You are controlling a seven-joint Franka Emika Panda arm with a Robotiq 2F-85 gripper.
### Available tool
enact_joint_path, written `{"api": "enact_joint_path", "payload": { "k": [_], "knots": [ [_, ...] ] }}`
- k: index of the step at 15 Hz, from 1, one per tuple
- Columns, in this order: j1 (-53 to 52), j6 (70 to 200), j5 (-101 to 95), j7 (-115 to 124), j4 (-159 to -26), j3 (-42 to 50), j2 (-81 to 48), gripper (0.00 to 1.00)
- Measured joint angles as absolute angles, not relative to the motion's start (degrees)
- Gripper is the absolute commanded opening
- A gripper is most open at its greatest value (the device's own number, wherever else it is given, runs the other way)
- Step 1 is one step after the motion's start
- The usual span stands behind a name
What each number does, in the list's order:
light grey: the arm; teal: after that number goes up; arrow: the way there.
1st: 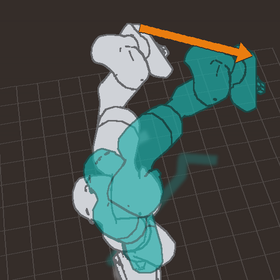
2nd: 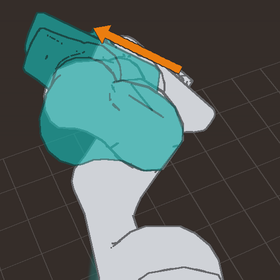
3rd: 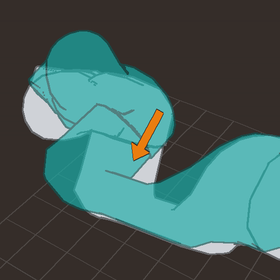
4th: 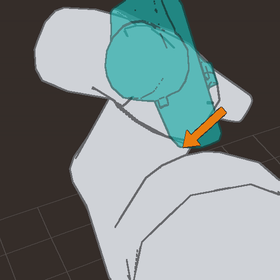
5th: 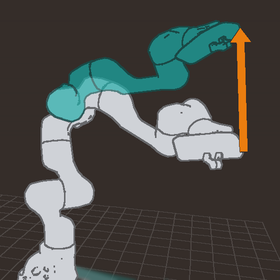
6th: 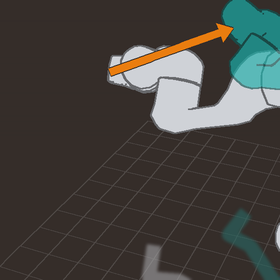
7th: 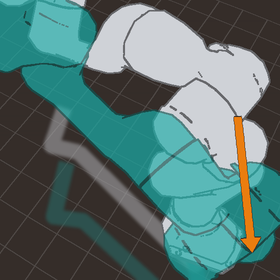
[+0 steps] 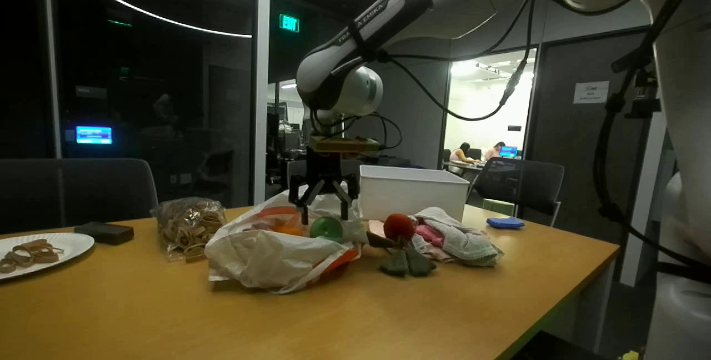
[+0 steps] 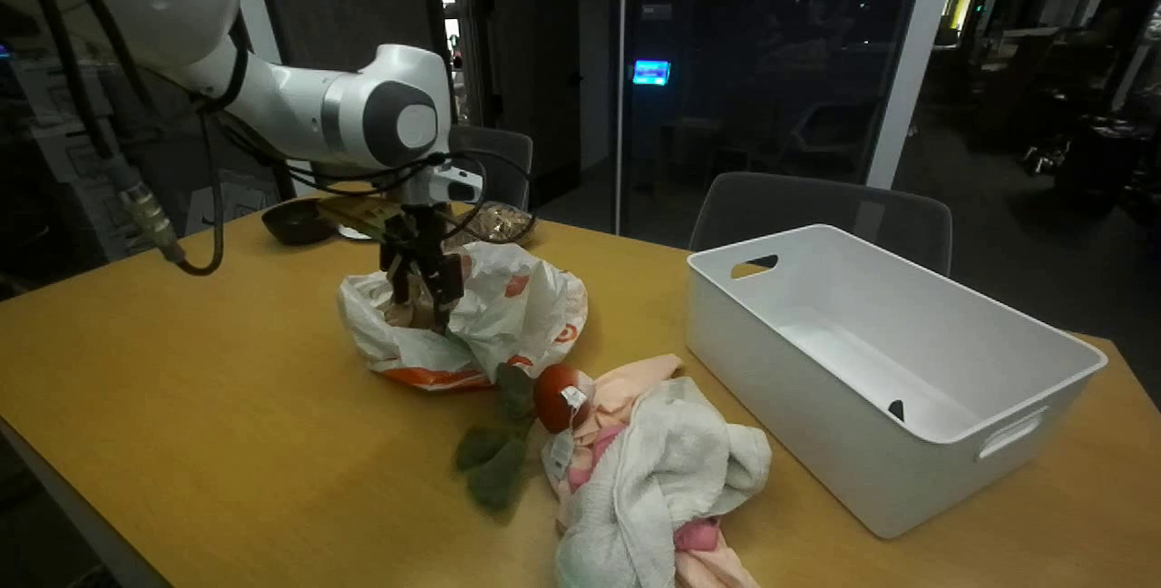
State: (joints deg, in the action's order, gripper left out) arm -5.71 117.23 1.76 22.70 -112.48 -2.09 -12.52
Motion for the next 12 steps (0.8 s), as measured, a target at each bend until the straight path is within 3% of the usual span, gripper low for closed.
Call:
{"api": "enact_joint_path", "payload": {
  "k": [12],
  "knots": [
    [-4.94, 118.93, 1.17, 23.42, -107.18, 0.99, -20.07, 1.0]
  ]
}}
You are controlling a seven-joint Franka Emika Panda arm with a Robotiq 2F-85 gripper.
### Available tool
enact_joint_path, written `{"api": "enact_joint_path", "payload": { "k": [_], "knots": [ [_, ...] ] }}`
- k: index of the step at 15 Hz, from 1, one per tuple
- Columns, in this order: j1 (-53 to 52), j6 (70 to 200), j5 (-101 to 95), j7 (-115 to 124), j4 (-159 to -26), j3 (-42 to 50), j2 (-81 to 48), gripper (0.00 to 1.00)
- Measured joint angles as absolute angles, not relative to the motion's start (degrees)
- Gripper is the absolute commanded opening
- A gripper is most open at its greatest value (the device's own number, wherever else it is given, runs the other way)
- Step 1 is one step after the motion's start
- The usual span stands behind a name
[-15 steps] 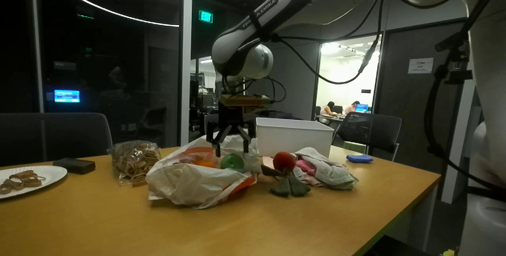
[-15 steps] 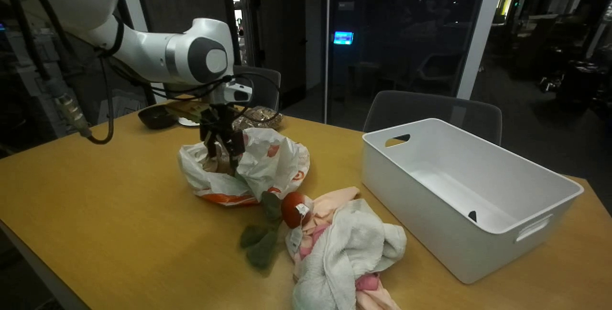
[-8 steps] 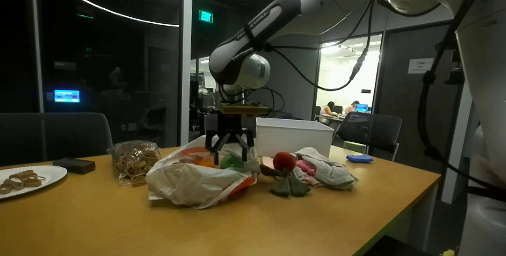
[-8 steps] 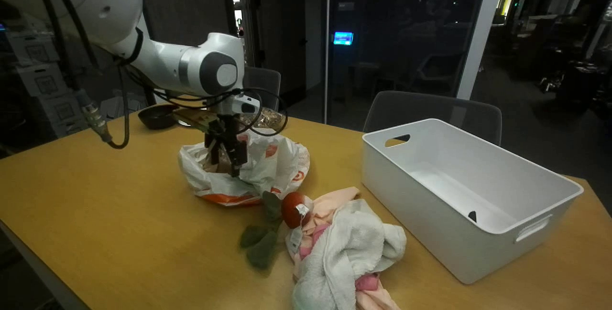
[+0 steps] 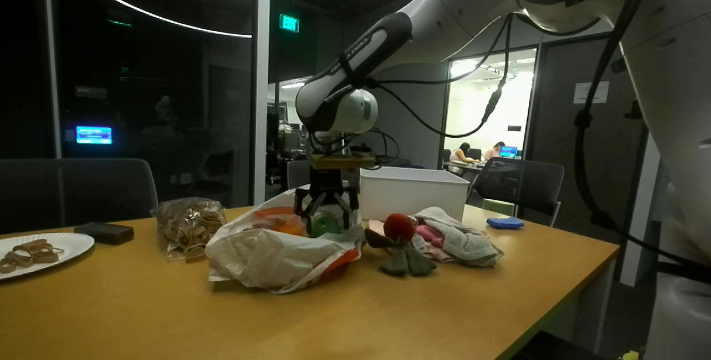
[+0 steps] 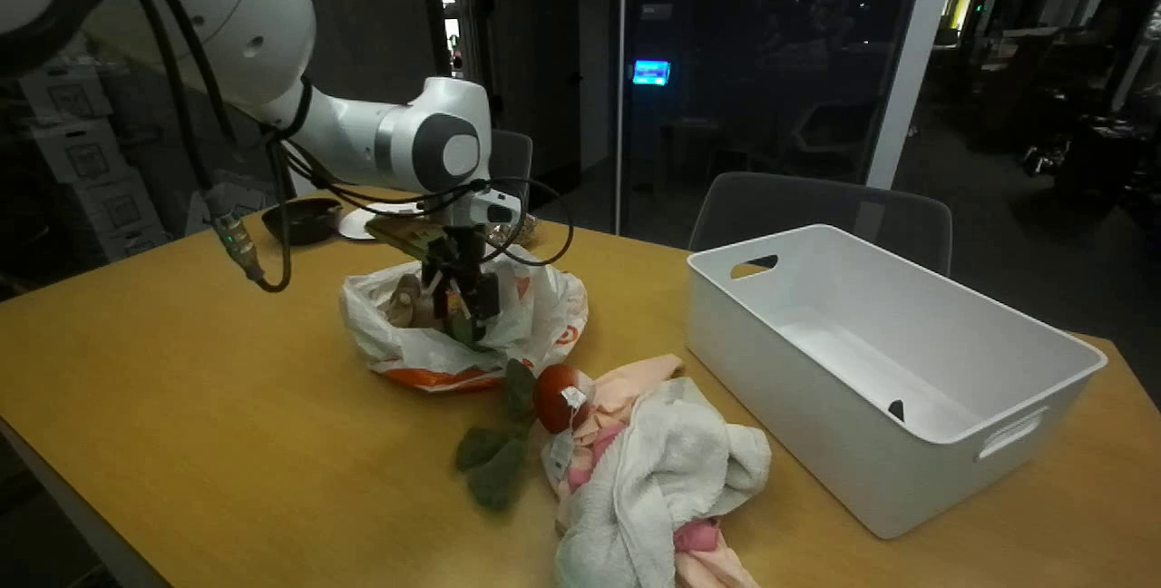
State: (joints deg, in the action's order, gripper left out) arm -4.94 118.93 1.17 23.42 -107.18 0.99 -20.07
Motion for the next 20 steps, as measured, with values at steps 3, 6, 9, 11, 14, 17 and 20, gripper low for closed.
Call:
{"api": "enact_joint_path", "payload": {
  "k": [3, 6, 9, 11, 14, 17, 20],
  "knots": [
    [-4.91, 120.6, -0.23, 24.55, -106.53, 2.44, -20.88, 1.0],
    [-4.88, 121.03, -0.53, 24.84, -106.08, 3.1, -21.3, 1.0],
    [-5.23, 121.04, -1.4, 25.18, -105.9, 3.08, -21.16, 1.0],
    [-5.65, 121.01, -2.19, 25.81, -105.82, 3.07, -20.75, 1.0],
    [-6.43, 120.7, -6.35, 28.7, -105.88, 3.28, -19.5, 1.0],
    [-8.32, 119.54, -16.62, 35.02, -106.65, 4.21, -16.77, 1.0],
    [-9.13, 117.98, -19.01, 35.27, -108.26, 3.08, -13.5, 1.0]
  ]
}}
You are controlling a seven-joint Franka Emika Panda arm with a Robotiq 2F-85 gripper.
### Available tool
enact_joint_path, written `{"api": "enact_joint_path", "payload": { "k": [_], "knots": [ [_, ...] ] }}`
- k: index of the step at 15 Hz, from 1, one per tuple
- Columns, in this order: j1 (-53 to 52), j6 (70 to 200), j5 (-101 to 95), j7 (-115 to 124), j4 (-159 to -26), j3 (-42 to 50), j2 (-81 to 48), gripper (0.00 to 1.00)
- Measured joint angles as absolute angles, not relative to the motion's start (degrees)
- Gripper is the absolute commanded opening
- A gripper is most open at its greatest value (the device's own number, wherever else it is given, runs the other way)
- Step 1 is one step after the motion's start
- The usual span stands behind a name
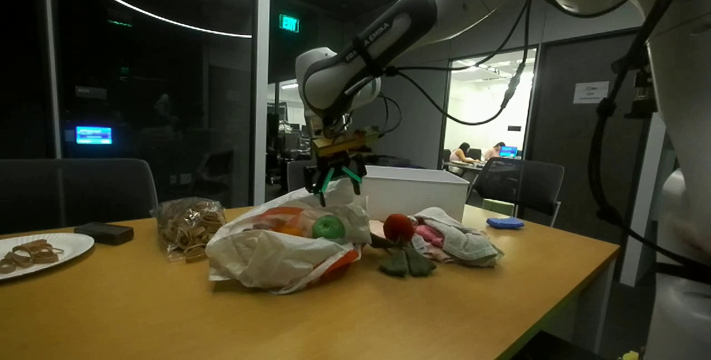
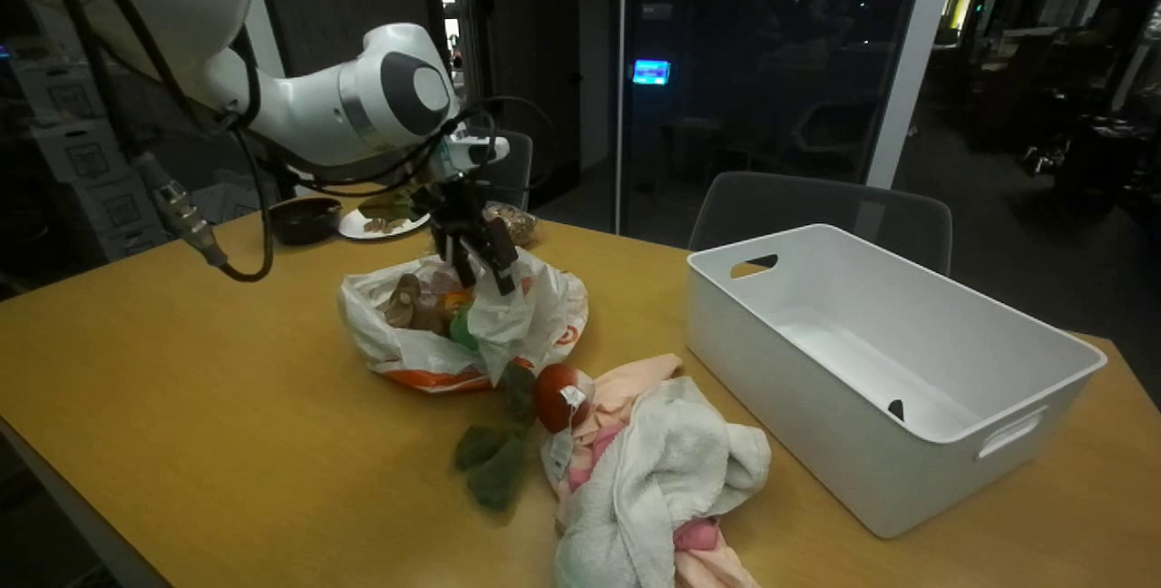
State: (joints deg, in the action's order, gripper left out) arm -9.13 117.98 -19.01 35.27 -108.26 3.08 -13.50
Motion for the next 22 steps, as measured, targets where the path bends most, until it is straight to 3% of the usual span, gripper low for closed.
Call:
{"api": "enact_joint_path", "payload": {
  "k": [10, 22],
  "knots": [
    [-7.26, 114.39, 2.73, 9.4, -110.37, -2.84, -10.84, 1.0],
    [-1.81, 113.79, 3.96, 8.18, -105.36, -0.27, -19.84, 1.0]
  ]
}}
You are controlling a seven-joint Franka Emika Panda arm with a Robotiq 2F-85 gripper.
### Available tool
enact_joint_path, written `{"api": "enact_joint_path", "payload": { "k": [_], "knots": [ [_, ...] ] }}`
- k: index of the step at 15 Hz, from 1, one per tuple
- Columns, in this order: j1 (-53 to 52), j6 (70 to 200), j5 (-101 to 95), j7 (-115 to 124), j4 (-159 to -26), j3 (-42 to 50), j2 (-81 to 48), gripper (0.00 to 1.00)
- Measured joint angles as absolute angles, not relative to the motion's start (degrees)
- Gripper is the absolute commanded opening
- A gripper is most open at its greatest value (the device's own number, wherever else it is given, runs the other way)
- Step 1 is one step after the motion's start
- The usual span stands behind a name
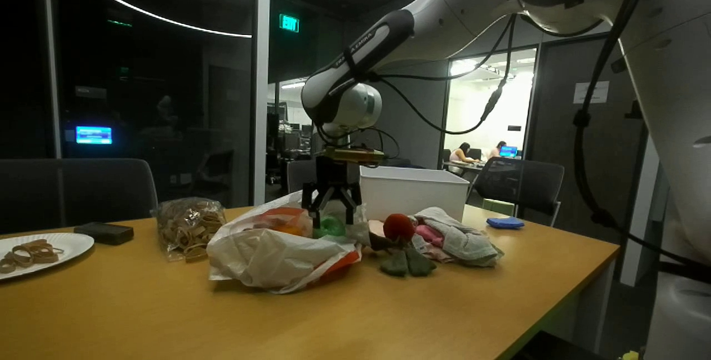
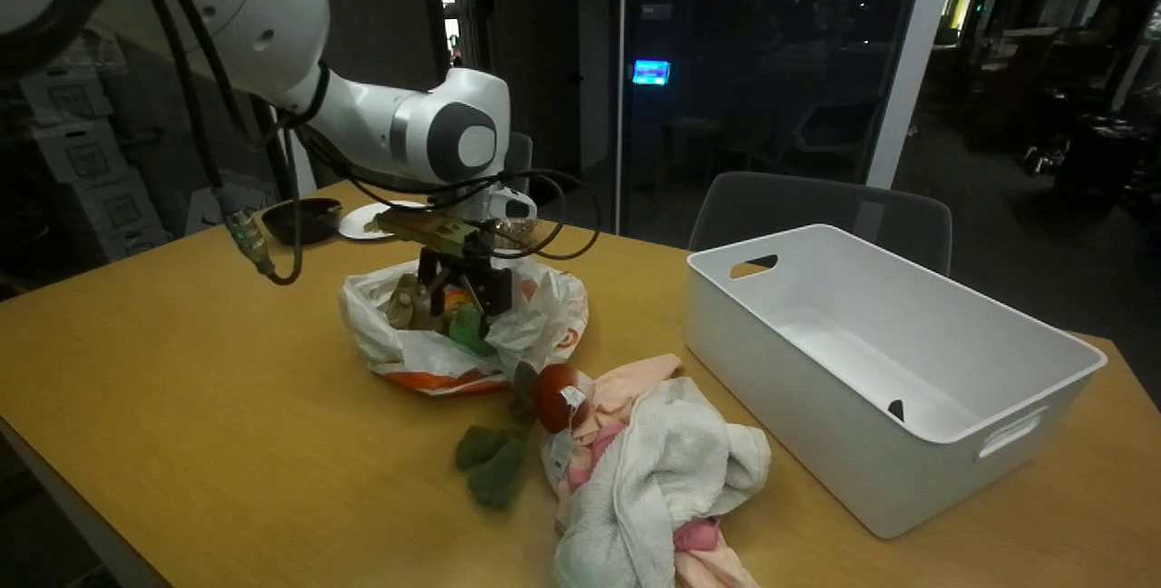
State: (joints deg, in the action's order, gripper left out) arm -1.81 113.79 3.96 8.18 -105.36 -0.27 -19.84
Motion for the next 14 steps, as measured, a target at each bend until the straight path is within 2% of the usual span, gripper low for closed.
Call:
{"api": "enact_joint_path", "payload": {
  "k": [4, 5, 6, 8, 14],
  "knots": [
    [-1.79, 114.34, 3.96, 8.18, -104.39, -0.17, -21.19, 1.0],
    [-1.79, 114.48, 3.96, 8.18, -104.16, -0.17, -21.61, 0.75],
    [-1.79, 114.65, 3.95, 8.18, -103.91, -0.17, -22.05, 0.74],
    [-1.79, 115.31, 3.83, 8.18, -103.73, -0.17, -22.76, 0.59],
    [-1.79, 115.09, 4.08, 8.5, -103.05, -0.18, -22.62, 0.56]
  ]
}}
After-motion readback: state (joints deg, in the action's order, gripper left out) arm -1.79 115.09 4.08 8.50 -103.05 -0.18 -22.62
